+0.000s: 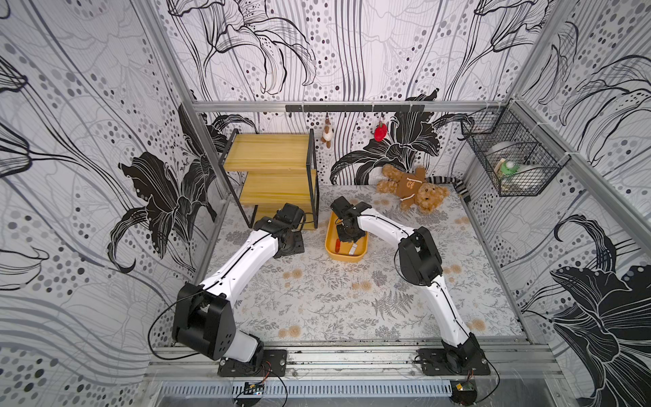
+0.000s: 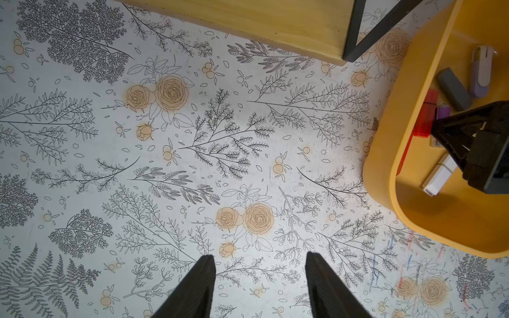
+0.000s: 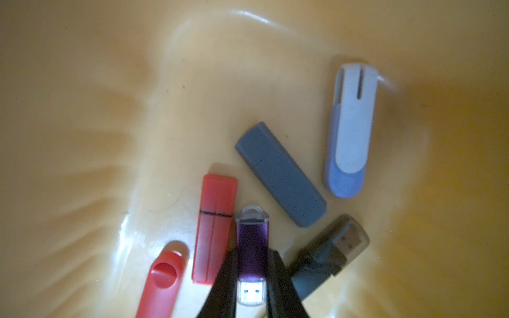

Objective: Put the usb flash drive into the storage box
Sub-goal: Place the USB flash in the storage box.

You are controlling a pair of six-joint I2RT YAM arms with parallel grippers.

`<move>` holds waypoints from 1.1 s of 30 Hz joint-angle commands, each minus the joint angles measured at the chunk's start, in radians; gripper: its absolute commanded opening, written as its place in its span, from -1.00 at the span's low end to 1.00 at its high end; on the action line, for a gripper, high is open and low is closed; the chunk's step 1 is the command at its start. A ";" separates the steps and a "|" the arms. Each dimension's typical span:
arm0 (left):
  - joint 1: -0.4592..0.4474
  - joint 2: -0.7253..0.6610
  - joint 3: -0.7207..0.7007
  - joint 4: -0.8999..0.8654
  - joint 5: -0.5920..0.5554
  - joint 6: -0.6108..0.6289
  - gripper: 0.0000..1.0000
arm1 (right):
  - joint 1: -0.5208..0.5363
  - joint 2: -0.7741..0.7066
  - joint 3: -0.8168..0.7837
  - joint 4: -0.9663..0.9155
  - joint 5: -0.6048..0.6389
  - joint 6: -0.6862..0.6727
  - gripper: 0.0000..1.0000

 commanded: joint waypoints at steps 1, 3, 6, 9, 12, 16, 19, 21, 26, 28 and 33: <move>0.009 -0.027 -0.011 0.027 0.003 0.015 0.15 | -0.002 0.041 0.007 -0.026 -0.014 -0.005 -0.69; 0.010 -0.027 -0.012 0.027 0.003 0.015 0.15 | -0.002 0.039 0.007 -0.027 -0.008 -0.003 -0.54; 0.011 -0.027 -0.011 0.026 0.003 0.014 0.15 | -0.002 0.038 0.008 -0.027 -0.006 -0.003 -0.41; 0.010 -0.029 -0.011 0.024 0.003 0.015 0.15 | -0.002 0.033 0.014 -0.029 -0.001 -0.003 -0.28; 0.010 -0.032 -0.009 0.020 0.002 0.015 0.15 | -0.002 0.017 0.008 -0.023 0.011 -0.004 -0.28; 0.010 -0.042 -0.002 0.012 -0.005 0.013 0.15 | -0.002 -0.051 -0.044 0.023 0.040 -0.003 -0.28; 0.012 -0.054 0.008 0.004 -0.010 0.012 0.16 | -0.002 -0.104 -0.053 0.024 0.061 -0.005 -0.32; 0.014 -0.062 0.014 -0.001 -0.012 0.012 0.15 | -0.001 -0.146 -0.057 0.013 0.070 -0.004 -0.32; 0.020 -0.089 0.014 -0.009 -0.026 0.017 0.16 | 0.004 -0.316 -0.138 0.018 0.089 -0.009 -0.31; 0.020 -0.102 0.003 -0.004 -0.029 0.025 0.16 | 0.006 -0.407 -0.195 0.030 0.102 -0.016 -0.31; 0.022 -0.150 -0.080 0.061 -0.060 0.035 0.18 | 0.010 -0.642 -0.368 0.055 0.134 -0.026 -0.25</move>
